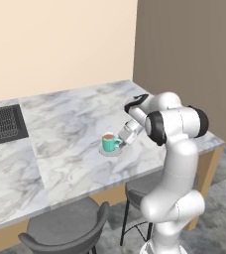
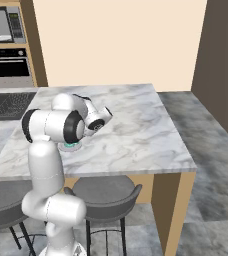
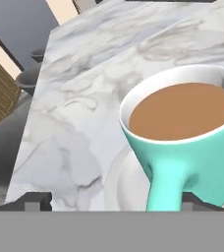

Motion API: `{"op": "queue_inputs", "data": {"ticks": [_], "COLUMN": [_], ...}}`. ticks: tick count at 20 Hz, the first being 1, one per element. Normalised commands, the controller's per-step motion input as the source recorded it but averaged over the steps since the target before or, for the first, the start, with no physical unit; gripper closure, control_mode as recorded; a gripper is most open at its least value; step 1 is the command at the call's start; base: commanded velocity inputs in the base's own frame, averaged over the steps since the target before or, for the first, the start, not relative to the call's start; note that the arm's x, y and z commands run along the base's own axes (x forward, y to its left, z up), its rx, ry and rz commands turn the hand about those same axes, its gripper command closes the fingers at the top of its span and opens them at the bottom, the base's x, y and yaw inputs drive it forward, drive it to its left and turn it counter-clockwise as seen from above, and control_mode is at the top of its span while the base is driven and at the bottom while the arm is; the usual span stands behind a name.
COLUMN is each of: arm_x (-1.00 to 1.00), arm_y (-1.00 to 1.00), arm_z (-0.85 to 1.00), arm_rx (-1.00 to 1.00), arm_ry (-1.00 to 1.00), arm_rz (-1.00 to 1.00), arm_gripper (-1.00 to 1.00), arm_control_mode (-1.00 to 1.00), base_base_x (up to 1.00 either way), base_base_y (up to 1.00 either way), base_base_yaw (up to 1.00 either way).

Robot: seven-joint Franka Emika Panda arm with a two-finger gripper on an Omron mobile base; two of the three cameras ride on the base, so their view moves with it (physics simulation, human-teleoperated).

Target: Pick the cup of tea, navigate to the dining table, and place it on the saucer.

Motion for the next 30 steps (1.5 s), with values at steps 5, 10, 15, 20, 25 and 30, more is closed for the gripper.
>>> {"op": "queue_inputs", "data": {"ticks": [5, 10, 15, 20, 25, 30], "arm_x": [-0.26, -0.02, 0.00, 0.00, 0.00, -0.01], "arm_y": [-0.03, -0.03, -0.03, 0.00, 0.00, -0.02], "arm_z": [-0.72, -0.35, 0.18, 0.49, 0.48, 0.27], "arm_rx": [0.00, -0.01, 0.00, 0.00, 0.00, 0.00], "arm_ry": [-0.09, -0.11, -0.06, -0.03, 0.00, 0.00], "arm_rz": [0.00, 0.00, 0.00, 0.00, 0.00, 0.00], "arm_gripper": [-1.00, -1.00, -1.00, -1.00, -1.00, -1.00], "arm_control_mode": [-1.00, -1.00, -1.00, -1.00, -1.00, -1.00], "base_base_x": [0.00, 0.00, 0.00, 0.00, 0.00, 0.00], "base_base_y": [0.00, 0.00, 0.00, 0.00, 0.00, 0.00], "base_base_yaw": [0.00, 0.00, 0.00, 0.00, 0.00, 0.00]}}
